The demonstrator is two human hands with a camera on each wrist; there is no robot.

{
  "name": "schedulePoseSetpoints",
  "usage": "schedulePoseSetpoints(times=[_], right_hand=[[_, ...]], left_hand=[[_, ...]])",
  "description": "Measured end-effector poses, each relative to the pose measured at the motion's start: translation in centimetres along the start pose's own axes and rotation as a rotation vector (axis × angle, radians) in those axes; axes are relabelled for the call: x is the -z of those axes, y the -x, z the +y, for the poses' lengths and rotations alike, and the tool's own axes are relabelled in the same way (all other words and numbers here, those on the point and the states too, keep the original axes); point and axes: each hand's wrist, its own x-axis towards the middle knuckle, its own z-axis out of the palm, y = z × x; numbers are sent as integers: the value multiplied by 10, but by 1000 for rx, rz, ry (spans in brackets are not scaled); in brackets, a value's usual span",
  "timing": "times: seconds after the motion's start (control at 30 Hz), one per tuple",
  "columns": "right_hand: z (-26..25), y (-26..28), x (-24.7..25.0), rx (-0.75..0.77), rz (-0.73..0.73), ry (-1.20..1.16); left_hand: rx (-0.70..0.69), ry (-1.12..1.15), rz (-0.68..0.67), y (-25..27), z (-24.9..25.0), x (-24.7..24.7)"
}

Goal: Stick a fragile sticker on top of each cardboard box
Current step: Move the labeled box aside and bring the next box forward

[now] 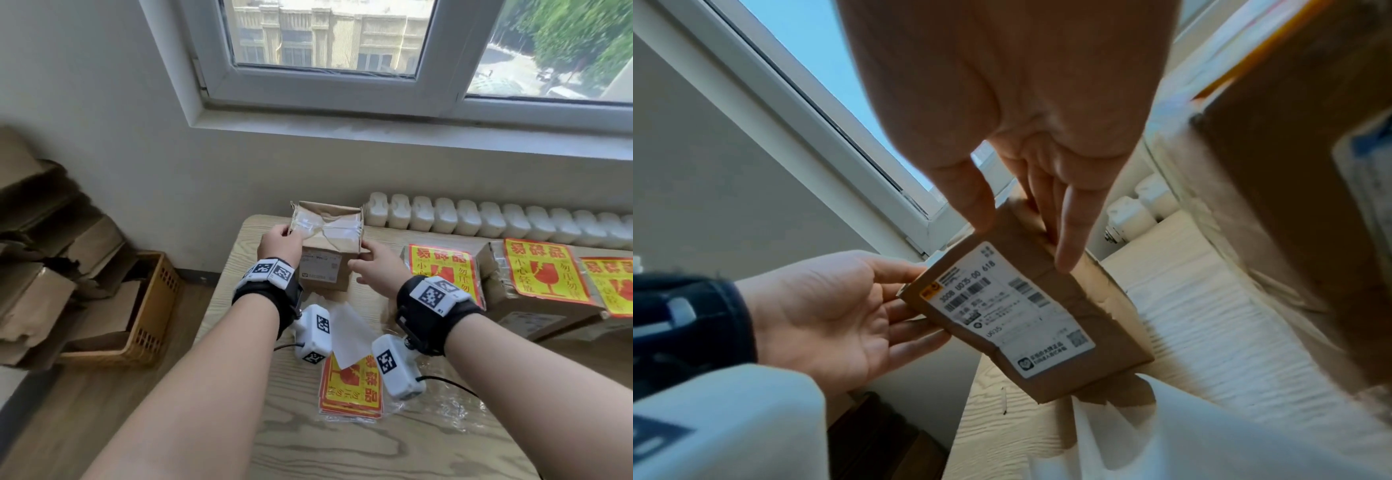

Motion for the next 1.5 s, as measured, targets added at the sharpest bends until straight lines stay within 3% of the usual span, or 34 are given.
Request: schedulePoseSetpoints(times=[0.33,0.63,0.87,1.07,1.3,1.5], right_hand=[[-33,45,25,187,184,-195],[-18,118,58,209,165,-266],[25,164,83,208,179,-122],[65,199,120,124,206,-54],[116,225,177,-9,339,-47],[172,240,227,-127,399,39]], left_hand=[[-86,234,265,67,53,52],[-53,277,295,156,50,62],[35,296,88,216,32,39],[10,248,-45,257,35,-2],[7,214,-202,279,56,-77],[8,87,-417,295,71,-149]])
